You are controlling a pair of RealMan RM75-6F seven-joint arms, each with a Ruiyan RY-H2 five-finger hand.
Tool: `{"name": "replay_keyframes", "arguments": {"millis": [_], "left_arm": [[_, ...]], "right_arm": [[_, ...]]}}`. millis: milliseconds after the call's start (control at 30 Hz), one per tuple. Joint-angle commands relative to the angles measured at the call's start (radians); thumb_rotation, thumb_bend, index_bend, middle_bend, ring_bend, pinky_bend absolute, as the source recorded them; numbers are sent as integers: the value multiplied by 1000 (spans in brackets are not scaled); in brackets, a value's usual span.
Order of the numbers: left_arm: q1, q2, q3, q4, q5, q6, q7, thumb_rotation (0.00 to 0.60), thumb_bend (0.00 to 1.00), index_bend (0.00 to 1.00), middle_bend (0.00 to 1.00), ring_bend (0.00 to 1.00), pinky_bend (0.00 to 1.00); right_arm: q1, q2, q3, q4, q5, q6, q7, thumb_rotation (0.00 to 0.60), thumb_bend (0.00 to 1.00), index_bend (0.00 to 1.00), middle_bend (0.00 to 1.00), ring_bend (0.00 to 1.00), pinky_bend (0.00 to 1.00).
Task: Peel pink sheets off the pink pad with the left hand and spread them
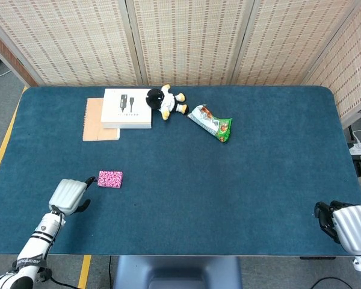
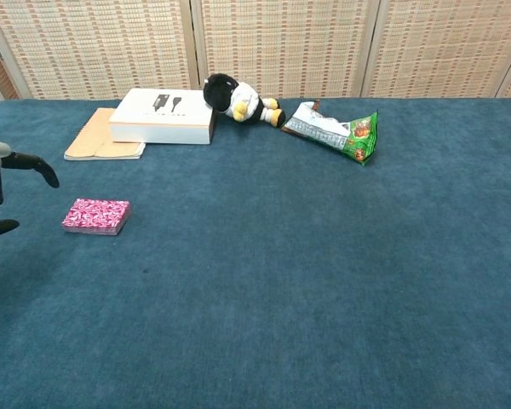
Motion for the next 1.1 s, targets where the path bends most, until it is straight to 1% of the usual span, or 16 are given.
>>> {"name": "replay_keyframes", "arguments": {"millis": [33,167,267,367,467,600,733,900,1100], "left_arm": [[-59,-58,-22,-3,-110,2,71,600,378,178,1000,1000,1000],[-90,-147,-35,29,-221,90,144,600,377,136,1000,1000,1000],[-105,-218,-56,63,-295,154,161,600,376,131,1000,1000,1000],[-118,-285,-74,96,-349,215,181,600,376,135,1000,1000,1000],[-132,-333,-85,115,-387,251,198,600,377,140,1000,1000,1000],[-146,-369,-86,127,-420,270,215,600,378,140,1000,1000,1000],[-156,-418,-92,147,-441,311,227,600,377,139,1000,1000,1000],[-175,-490,-103,201,-454,350,243,600,378,143,1000,1000,1000],[-192,-542,-107,279,-461,349,257,600,377,169,1000,1000,1000]], "right_arm": [[1,0,0,0,0,-2,0,600,445,955,863,729,871],[3,1,-1,-1,0,-7,-1,600,445,955,863,729,872],[4,2,-2,-1,0,-9,-1,600,445,955,863,729,871],[4,2,-2,-2,-1,-10,0,600,445,955,863,729,871],[5,3,-3,-1,0,-13,0,600,445,955,863,729,872],[6,4,-3,-2,-1,-14,0,600,445,955,863,729,871],[7,4,-4,-2,-1,-16,1,600,445,955,863,729,871],[7,4,-6,-2,-3,-15,2,600,445,955,863,729,871],[8,9,-7,-4,-2,-19,7,600,445,955,863,729,871]]}}
